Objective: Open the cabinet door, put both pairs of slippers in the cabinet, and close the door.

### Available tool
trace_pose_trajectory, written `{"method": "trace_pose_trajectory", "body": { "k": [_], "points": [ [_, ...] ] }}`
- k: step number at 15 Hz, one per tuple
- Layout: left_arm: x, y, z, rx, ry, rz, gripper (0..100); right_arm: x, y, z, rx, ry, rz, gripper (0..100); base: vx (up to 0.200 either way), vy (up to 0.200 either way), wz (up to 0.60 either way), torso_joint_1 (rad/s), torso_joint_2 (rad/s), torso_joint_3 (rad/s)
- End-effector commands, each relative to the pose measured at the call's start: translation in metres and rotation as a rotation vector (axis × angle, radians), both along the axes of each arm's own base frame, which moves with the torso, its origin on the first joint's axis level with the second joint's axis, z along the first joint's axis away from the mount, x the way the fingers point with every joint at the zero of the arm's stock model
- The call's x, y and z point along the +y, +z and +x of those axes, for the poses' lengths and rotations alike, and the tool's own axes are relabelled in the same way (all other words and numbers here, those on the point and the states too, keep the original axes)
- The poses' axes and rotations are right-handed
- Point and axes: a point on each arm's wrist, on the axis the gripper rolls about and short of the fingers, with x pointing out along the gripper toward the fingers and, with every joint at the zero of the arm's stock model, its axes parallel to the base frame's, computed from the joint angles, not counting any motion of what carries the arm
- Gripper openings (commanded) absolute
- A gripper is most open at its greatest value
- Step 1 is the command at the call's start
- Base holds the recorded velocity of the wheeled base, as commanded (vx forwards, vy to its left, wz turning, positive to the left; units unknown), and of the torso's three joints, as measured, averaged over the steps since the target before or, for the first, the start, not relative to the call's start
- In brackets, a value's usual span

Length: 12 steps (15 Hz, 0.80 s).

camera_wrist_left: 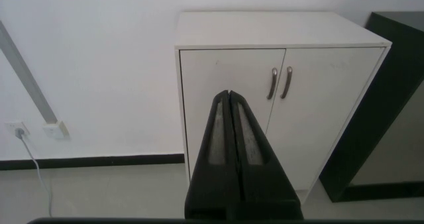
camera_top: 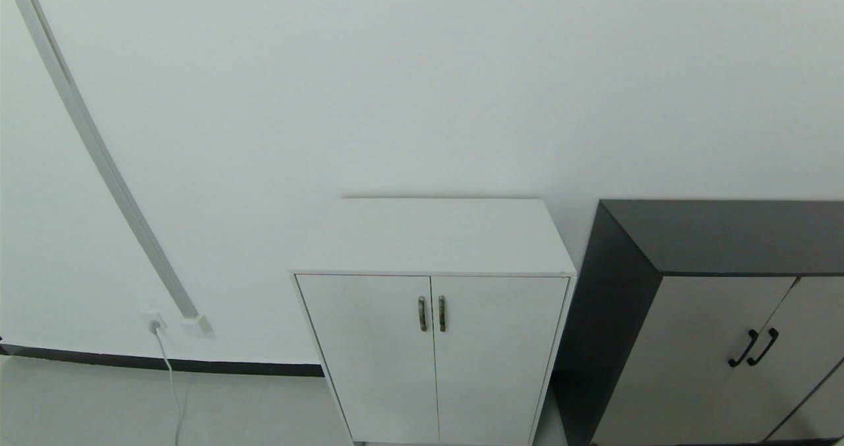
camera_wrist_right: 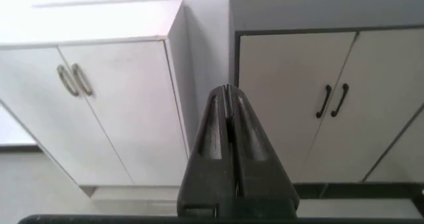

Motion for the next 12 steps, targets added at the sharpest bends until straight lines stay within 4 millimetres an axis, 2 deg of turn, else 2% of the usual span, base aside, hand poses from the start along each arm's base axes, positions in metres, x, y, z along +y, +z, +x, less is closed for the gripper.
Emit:
{"method": "trace_pose_trajectory", "body": {
  "k": [1, 3, 12],
  "points": [
    [0.0, 0.0002, 0.0, 0.0, 0.0, 0.001, 0, -0.0009, 0.0002, -0.0012, -0.021, -0.039, 0.032, 0, 0.0, 0.0, 0.0, 0.0, 0.0, 0.0],
    [0.0, 0.0002, 0.0, 0.0, -0.002, 0.002, 0, -0.0018, 0.0005, -0.0012, -0.026, -0.082, 0.042, 0, 0.0, 0.0, 0.0, 0.0, 0.0, 0.0],
    [0.0, -0.0002, 0.0, 0.0, -0.002, 0.004, 0, -0.0018, 0.0004, -0.0012, -0.024, -0.08, 0.035, 0, 0.0, 0.0, 0.0, 0.0, 0.0, 0.0]
  ]
}}
